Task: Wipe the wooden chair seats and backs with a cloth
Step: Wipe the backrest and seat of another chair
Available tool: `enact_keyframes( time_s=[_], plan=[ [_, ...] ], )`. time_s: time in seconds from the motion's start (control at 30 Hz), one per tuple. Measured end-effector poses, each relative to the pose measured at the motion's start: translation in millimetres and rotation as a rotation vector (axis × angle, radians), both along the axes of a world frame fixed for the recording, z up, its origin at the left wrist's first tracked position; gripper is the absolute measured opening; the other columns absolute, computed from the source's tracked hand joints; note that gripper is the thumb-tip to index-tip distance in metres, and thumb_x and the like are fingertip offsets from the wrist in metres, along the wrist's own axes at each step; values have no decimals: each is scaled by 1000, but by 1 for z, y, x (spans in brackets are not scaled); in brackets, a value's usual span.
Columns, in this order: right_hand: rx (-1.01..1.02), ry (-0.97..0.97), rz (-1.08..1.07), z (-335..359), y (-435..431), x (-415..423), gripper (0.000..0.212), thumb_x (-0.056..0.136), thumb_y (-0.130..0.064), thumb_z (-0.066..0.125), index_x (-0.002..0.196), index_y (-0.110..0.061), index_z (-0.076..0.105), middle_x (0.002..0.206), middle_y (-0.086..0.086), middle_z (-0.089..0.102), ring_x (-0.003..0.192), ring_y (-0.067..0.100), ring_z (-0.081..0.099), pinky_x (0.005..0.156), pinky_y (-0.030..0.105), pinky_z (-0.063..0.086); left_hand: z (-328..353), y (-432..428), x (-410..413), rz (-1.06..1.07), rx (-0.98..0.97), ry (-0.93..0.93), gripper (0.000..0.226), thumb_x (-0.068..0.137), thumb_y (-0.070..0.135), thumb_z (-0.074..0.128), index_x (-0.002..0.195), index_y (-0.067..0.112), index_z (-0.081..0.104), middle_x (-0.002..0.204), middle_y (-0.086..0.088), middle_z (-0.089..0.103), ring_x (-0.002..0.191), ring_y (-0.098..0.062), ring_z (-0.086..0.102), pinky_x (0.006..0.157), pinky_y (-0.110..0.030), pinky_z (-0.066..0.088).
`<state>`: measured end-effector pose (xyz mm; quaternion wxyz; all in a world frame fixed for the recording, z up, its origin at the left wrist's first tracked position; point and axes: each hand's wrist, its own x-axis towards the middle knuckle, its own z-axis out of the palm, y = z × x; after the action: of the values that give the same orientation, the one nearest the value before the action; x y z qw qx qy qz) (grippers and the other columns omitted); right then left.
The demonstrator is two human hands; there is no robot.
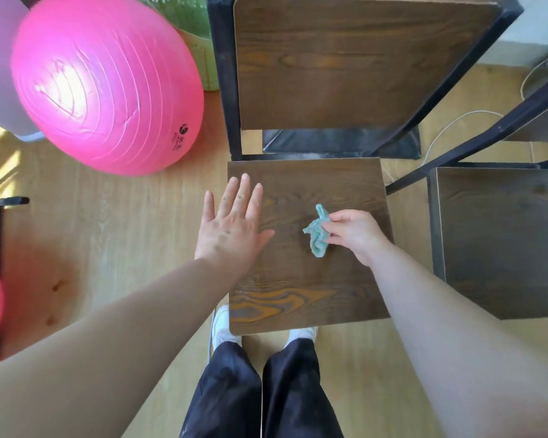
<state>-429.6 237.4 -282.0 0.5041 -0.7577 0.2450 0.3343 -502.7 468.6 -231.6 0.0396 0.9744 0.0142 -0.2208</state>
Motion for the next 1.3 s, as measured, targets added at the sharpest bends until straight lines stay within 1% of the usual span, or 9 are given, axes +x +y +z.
enact_keyframes(
  time_s=[0.13, 0.23, 0.33, 0.57, 0.8, 0.97, 1.1, 1.2, 1.3],
  plan=[
    [-360, -125, 265, -14, -20, -18, 25, 84, -16, 74, 109, -14, 72, 96, -2, 68, 85, 18, 71, 87, 32, 55, -11, -16, -9, -35, 6, 22, 77, 101, 58, 23, 155, 19, -15, 164, -3, -22, 150, -22, -20, 123, -51, -3],
    [-346, -175, 452, -15, -20, -23, 29, 82, -19, 75, 111, -18, 72, 108, 2, 64, 96, 20, 65, 87, 29, 50, -15, -23, -10, -44, 14, 49, 77, 101, 59, 22, 155, 19, -17, 163, -3, -23, 150, -21, -20, 123, -51, -4],
    [-347, -218, 616, -19, -22, -25, 59, 81, -16, 75, 136, -22, 55, 127, 1, 44, 107, 17, 55, 97, 24, 41, -15, -24, -6, -42, 18, 56, 77, 101, 59, 23, 155, 20, -16, 163, -2, -22, 150, -21, -20, 123, -51, -4],
    [-597, -395, 973, -32, -20, -16, 62, 83, -19, 73, 139, -30, 48, 128, -4, 41, 112, 22, 38, 90, 42, 50, -20, -28, 8, -20, 22, 51, 78, 101, 59, 23, 156, 19, -15, 164, -3, -20, 151, -22, -19, 123, -50, -2],
    [-629, -494, 931, -41, -17, -9, 21, 88, -26, 66, 108, -26, 60, 107, -5, 55, 94, 24, 48, 74, 37, 48, -24, -34, 12, -14, 22, 54, 77, 100, 59, 20, 155, 19, -16, 164, -4, -21, 150, -22, -20, 123, -51, -2],
    [-228, -214, 264, -27, -19, 2, 27, 85, -17, 72, 109, -20, 59, 107, -1, 62, 95, 15, 63, 73, 33, 61, -25, -36, 12, -3, 23, 62, 77, 100, 59, 20, 155, 19, -16, 163, -4, -22, 150, -22, -21, 123, -51, -3],
    [67, -64, -42, -16, -30, 7, 42, 83, -1, 70, 116, -22, 56, 121, 7, 56, 103, 22, 66, 77, 39, 62, -25, -37, 11, -4, 24, 56, 77, 100, 59, 19, 155, 19, -17, 163, -4, -22, 150, -23, -20, 123, -51, -2],
    [139, -25, -27, -13, -45, 4, 44, 83, 3, 67, 111, -30, 63, 123, 8, 58, 104, 23, 67, 83, 39, 60, -24, -40, 11, -5, 30, 63, 76, 100, 59, 18, 155, 19, -18, 163, -4, -23, 150, -23, -21, 123, -51, -2],
    [-11, -22, 89, -12, -56, -2, 23, 83, -11, 76, 101, -23, 69, 108, 4, 70, 94, 15, 70, 81, 34, 61, -22, -45, 9, -13, 18, 68, 76, 101, 58, 20, 155, 19, -17, 163, -4, -23, 150, -23, -21, 123, -51, -3]
  ],
)
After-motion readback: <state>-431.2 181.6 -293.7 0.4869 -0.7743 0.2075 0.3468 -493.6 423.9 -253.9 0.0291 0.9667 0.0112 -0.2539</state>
